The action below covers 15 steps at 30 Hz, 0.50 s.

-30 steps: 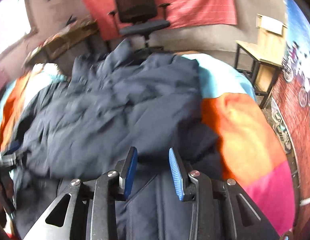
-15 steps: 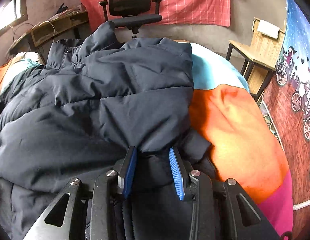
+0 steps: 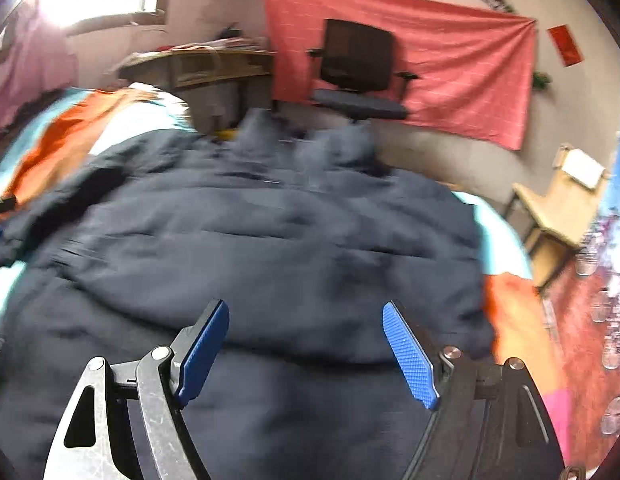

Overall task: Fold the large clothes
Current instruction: 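Move the left tool to the other sleeve cuff and grasp it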

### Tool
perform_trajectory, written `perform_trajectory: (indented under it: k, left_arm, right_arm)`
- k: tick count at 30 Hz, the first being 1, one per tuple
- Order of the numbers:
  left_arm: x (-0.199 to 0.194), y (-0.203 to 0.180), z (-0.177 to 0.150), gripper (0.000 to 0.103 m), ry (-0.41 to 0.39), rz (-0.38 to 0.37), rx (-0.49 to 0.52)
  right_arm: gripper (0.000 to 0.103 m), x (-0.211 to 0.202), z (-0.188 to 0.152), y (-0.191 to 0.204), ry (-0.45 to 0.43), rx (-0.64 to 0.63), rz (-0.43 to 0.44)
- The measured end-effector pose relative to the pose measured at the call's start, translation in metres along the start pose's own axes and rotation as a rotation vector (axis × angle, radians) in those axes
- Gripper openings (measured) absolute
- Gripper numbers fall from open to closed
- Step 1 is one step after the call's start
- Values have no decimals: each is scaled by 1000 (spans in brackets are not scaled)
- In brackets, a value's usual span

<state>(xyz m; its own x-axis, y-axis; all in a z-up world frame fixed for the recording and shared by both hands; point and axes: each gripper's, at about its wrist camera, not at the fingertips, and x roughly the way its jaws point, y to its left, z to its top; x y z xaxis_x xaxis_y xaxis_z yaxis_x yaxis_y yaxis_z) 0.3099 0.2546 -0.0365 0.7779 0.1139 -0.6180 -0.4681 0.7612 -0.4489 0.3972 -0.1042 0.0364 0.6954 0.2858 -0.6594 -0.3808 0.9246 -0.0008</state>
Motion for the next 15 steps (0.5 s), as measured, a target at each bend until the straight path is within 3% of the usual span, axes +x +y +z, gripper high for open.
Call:
perform_trajectory:
  k: [3,6,11,15]
  left_arm:
    - [-13,36,4,102,-36,85,-104]
    - [-24,63,9,102,-64,169,-173]
    - [-15,94,15,102,-42,223,-247]
    - [2,113,13,102,23,253,-324]
  right_arm:
    - [85,1,11,28,-19,93,144]
    - [88,8,22,58,-26,115,184]
    - [88,34,40,99,-29,106,129]
    - [88,48,46,117,-32,127,86]
